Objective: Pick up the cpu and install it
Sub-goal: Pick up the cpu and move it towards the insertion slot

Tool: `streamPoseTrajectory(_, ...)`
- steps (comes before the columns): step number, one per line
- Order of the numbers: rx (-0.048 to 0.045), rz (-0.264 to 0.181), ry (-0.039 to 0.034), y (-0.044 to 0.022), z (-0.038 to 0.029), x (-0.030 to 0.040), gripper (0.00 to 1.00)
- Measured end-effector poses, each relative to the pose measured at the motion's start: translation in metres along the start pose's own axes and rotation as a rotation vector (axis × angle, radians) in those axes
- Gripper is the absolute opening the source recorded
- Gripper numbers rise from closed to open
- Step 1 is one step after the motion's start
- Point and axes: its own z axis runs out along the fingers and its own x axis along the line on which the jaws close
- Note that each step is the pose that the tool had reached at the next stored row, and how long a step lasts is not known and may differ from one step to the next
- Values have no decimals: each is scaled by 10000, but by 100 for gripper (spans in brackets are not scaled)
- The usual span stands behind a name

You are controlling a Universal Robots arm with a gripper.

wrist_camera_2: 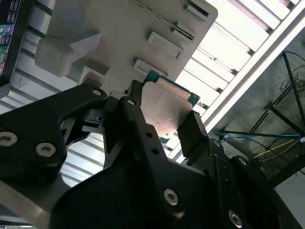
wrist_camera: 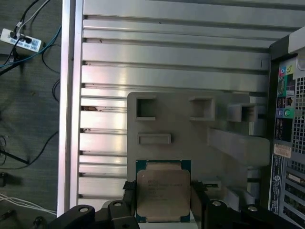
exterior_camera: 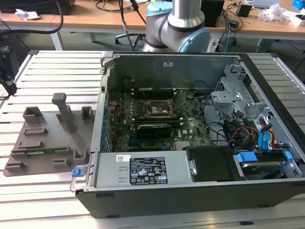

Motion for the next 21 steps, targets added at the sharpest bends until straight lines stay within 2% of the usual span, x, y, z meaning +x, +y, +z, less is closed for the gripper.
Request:
streamPoseTrajectory(14, 0, 0, 0, -8, -228, -6, 55)
streamPoseTrajectory(17, 0, 0, 0, -11, -327, -8, 55)
streamPoseTrajectory(21, 0, 0, 0, -14, -399, -10, 55)
